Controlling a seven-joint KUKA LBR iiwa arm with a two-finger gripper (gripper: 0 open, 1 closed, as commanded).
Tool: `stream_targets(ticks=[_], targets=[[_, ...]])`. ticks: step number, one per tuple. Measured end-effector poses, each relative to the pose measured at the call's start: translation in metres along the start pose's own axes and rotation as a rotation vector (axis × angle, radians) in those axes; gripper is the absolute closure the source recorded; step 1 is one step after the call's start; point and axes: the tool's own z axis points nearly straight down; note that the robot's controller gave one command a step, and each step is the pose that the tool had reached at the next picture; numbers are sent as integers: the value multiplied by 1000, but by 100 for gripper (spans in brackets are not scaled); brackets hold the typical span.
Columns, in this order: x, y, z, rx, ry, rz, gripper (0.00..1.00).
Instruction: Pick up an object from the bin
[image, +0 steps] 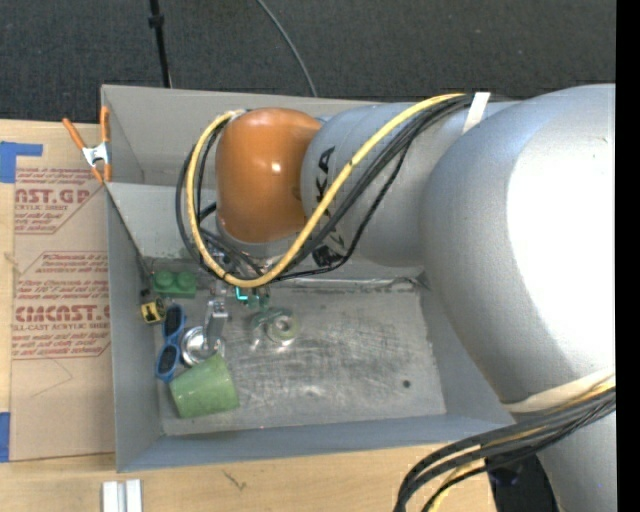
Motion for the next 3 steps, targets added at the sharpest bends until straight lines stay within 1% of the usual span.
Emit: stream_targets(ticks=[1,2,3], targets=[[4,9,50,-2,-12,-32,0],[4,9,50,-2,-11,-31,100],[-6,7,-88,-2,-17,-209,100]])
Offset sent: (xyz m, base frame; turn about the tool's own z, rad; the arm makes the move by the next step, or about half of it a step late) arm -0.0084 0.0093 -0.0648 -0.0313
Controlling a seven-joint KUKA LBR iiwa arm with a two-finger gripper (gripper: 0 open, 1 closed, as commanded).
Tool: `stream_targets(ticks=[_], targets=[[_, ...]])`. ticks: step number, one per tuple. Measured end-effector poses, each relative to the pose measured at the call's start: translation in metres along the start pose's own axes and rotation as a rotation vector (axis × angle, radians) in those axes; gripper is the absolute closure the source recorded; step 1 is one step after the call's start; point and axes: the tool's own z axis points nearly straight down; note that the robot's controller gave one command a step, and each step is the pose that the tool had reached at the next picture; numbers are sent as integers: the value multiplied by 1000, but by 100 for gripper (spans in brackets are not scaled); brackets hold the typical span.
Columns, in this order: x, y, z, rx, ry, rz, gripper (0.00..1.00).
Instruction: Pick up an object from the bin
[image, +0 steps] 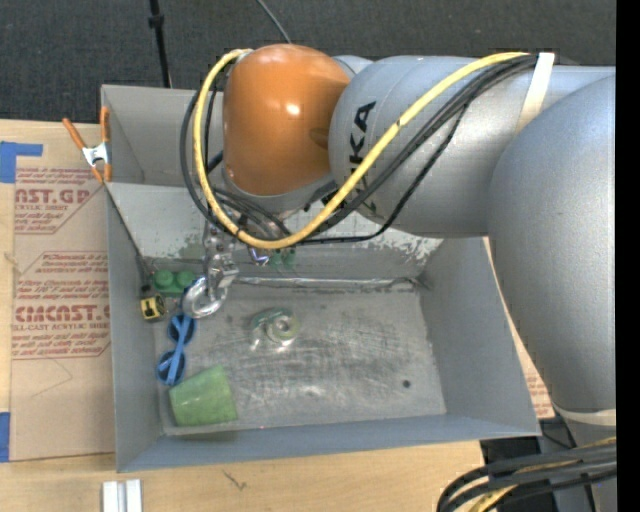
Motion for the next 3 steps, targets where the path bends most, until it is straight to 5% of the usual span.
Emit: stream_targets(ticks=[1,2,3], targets=[[10,-5,63,1,15,72,100],[5,4,-11,0,2,-40,100],[27,-36,113,2,16,-117,100]])
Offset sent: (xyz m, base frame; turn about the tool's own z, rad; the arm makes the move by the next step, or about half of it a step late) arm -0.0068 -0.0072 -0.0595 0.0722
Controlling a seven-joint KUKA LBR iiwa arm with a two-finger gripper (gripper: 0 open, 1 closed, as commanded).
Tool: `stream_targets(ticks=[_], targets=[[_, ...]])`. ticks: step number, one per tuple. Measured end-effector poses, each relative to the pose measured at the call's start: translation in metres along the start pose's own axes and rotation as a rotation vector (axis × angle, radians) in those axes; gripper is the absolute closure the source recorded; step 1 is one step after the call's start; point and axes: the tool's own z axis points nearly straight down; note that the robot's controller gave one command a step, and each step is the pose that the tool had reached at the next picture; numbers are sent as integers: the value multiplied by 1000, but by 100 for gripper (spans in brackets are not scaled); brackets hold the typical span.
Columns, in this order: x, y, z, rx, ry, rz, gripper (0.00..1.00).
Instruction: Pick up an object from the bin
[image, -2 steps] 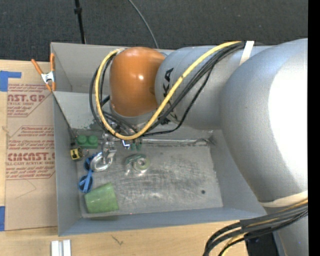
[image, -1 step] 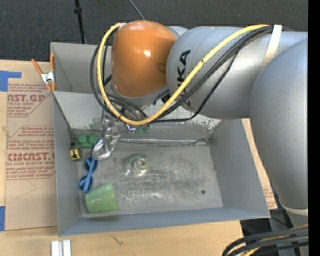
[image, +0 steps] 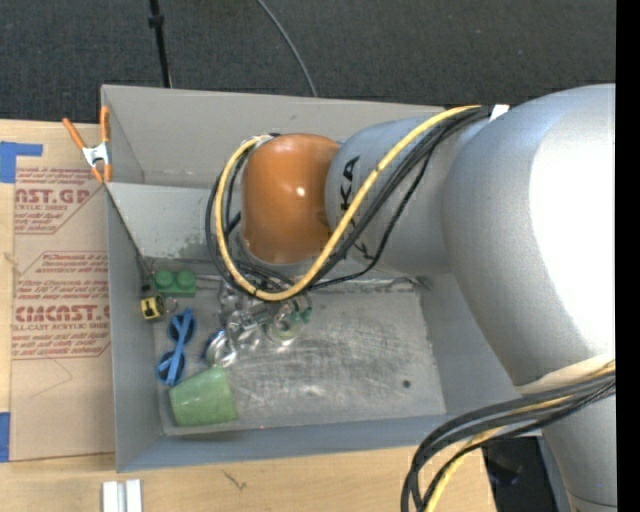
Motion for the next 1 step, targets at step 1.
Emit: stream_targets(ticks=[1], targets=[[-13,15,-137,1,-16,-240,100]])
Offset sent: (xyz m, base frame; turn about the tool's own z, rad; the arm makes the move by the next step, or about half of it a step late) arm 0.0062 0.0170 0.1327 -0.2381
